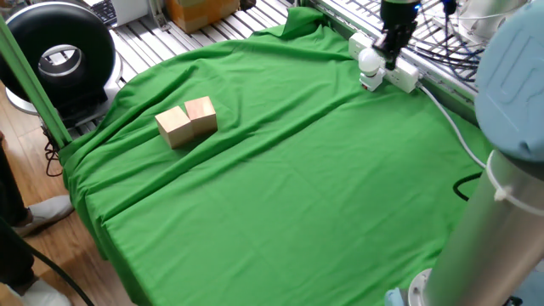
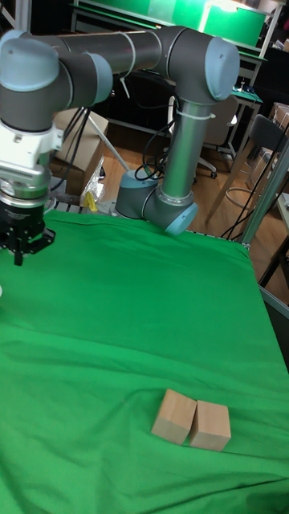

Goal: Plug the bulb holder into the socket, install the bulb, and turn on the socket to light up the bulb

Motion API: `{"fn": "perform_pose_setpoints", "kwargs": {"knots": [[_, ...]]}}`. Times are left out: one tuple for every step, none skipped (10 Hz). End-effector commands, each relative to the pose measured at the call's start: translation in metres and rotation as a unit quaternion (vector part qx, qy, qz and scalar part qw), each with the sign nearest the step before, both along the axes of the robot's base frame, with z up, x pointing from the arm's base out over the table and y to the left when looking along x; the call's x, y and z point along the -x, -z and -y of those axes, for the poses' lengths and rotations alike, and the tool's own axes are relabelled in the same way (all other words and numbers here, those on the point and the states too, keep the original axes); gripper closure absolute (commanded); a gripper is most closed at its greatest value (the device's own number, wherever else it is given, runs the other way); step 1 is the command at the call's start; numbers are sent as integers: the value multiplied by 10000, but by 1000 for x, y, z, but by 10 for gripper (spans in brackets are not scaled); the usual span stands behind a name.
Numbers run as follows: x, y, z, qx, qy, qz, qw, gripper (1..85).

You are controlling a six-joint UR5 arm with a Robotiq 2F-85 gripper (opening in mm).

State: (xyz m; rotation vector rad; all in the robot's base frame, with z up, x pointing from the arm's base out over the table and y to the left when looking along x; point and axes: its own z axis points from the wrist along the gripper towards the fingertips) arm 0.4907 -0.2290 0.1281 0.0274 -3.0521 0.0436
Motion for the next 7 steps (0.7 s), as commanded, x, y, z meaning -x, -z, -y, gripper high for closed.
{"fn": "perform_pose_setpoints", "kwargs": {"knots": [[-30,1,-18,-35,34,466,9989,847],[-32,2,-20,-59,11,503,9987,847],[-32,2,-18,10,-7,487,9988,847],[-33,3,-15,55,-24,479,9988,847],[-34,3,-16,32,-24,494,9988,847],[-36,3,-20,-36,2,518,9987,847],[-36,3,-21,-66,18,526,9986,847]]}}
